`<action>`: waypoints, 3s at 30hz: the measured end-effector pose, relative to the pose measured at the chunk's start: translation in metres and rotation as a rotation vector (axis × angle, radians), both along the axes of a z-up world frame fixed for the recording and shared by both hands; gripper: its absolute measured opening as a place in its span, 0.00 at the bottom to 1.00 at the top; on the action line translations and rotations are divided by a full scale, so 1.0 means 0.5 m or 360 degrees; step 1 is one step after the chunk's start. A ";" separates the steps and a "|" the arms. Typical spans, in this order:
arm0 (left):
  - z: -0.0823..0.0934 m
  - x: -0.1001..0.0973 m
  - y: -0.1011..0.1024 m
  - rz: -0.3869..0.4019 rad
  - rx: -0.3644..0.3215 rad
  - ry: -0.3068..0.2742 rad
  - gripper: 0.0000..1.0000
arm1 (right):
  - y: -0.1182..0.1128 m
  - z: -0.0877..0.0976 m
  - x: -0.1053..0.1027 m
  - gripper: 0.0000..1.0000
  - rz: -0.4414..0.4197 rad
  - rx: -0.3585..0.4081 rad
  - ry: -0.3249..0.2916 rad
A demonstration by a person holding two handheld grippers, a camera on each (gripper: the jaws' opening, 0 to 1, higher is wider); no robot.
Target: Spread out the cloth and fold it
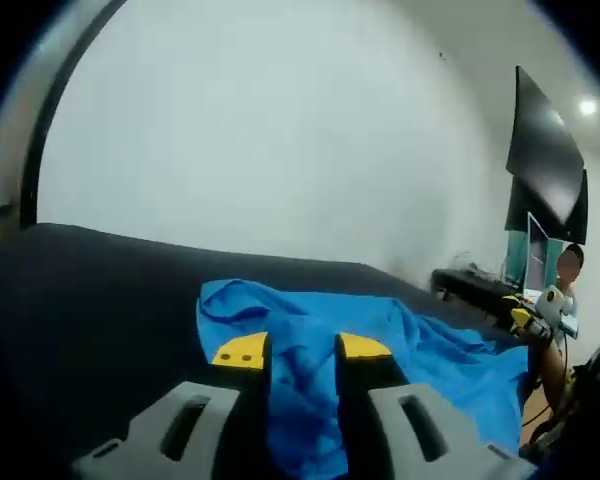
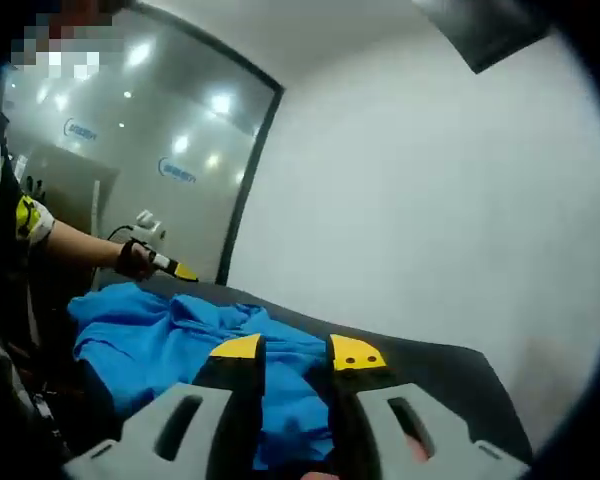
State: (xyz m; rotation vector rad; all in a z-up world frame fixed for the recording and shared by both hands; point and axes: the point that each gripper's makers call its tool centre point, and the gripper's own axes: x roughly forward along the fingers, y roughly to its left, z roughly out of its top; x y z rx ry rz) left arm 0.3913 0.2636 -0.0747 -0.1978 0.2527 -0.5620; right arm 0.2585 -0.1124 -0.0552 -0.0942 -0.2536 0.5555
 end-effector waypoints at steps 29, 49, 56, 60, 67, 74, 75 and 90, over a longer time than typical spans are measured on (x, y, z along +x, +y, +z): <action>-0.116 0.228 0.038 0.0445 -0.0211 0.0328 0.32 | 0.008 -0.022 0.002 0.20 -0.0018 -0.0114 0.0014; 0.010 0.396 0.256 0.1087 -0.0065 0.0131 0.09 | -0.016 -0.008 -0.014 0.20 -0.0083 -0.0081 -0.0057; -0.141 0.355 0.177 0.0670 0.0055 0.0263 0.35 | -0.015 -0.009 -0.024 0.20 -0.0107 -0.0115 -0.0058; -0.089 0.327 0.203 0.0706 -0.0286 0.0146 0.32 | -0.013 -0.017 -0.025 0.21 -0.0108 -0.0157 -0.0032; -0.002 0.259 0.236 0.0790 -0.0886 0.0062 0.27 | -0.013 -0.037 -0.010 0.21 -0.0114 -0.0204 0.0062; 0.001 0.227 0.201 0.0643 -0.0636 -0.0175 0.29 | -0.025 -0.054 0.024 0.21 -0.0168 -0.0216 0.0194; 0.022 0.226 0.189 0.0599 -0.0685 -0.0234 0.28 | -0.026 -0.046 0.028 0.21 -0.0183 -0.0195 0.0196; 0.031 0.218 0.124 0.0353 -0.0586 -0.0323 0.31 | 0.266 0.033 0.214 0.16 0.0177 -0.0528 0.0239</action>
